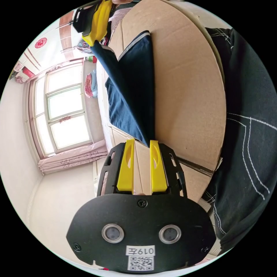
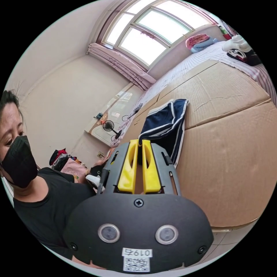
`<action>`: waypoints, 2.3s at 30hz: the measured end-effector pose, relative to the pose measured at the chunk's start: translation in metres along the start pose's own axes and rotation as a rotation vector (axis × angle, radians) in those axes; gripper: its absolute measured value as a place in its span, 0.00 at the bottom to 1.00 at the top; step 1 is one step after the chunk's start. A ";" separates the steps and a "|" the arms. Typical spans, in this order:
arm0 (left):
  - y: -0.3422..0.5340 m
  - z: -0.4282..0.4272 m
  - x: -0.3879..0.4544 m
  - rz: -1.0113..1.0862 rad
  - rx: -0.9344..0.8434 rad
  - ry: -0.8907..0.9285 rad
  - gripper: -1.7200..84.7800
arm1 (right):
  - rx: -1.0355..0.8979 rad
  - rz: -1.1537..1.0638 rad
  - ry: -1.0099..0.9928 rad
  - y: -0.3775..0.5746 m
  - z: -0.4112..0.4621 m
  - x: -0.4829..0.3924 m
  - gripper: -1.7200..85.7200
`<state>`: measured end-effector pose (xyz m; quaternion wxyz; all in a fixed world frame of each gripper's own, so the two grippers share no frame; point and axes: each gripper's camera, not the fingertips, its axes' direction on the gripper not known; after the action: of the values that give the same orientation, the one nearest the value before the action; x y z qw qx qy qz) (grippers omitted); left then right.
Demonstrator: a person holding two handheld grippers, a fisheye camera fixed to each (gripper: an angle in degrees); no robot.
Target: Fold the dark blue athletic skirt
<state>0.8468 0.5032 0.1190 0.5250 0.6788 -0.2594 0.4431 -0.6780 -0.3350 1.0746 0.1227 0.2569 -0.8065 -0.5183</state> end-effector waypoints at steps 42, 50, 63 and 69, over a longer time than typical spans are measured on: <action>-0.014 -0.043 -0.052 0.114 -0.031 0.009 0.03 | -0.064 0.168 0.072 0.031 -0.034 0.093 0.03; 0.002 -0.038 -0.080 0.075 -0.037 0.022 0.03 | -0.071 0.178 0.022 0.028 -0.029 0.101 0.03; 0.052 -0.019 -0.124 0.107 0.022 -0.044 0.03 | -0.141 0.167 0.049 0.022 -0.008 0.116 0.04; 0.104 -0.009 -0.173 0.053 0.123 -0.015 0.03 | -0.202 0.111 0.114 0.009 -0.006 0.110 0.07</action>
<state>0.6770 0.4595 0.0184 0.4684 0.7060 -0.2533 0.4669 -0.7698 -0.3965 1.0781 0.2220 0.2270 -0.7550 -0.5737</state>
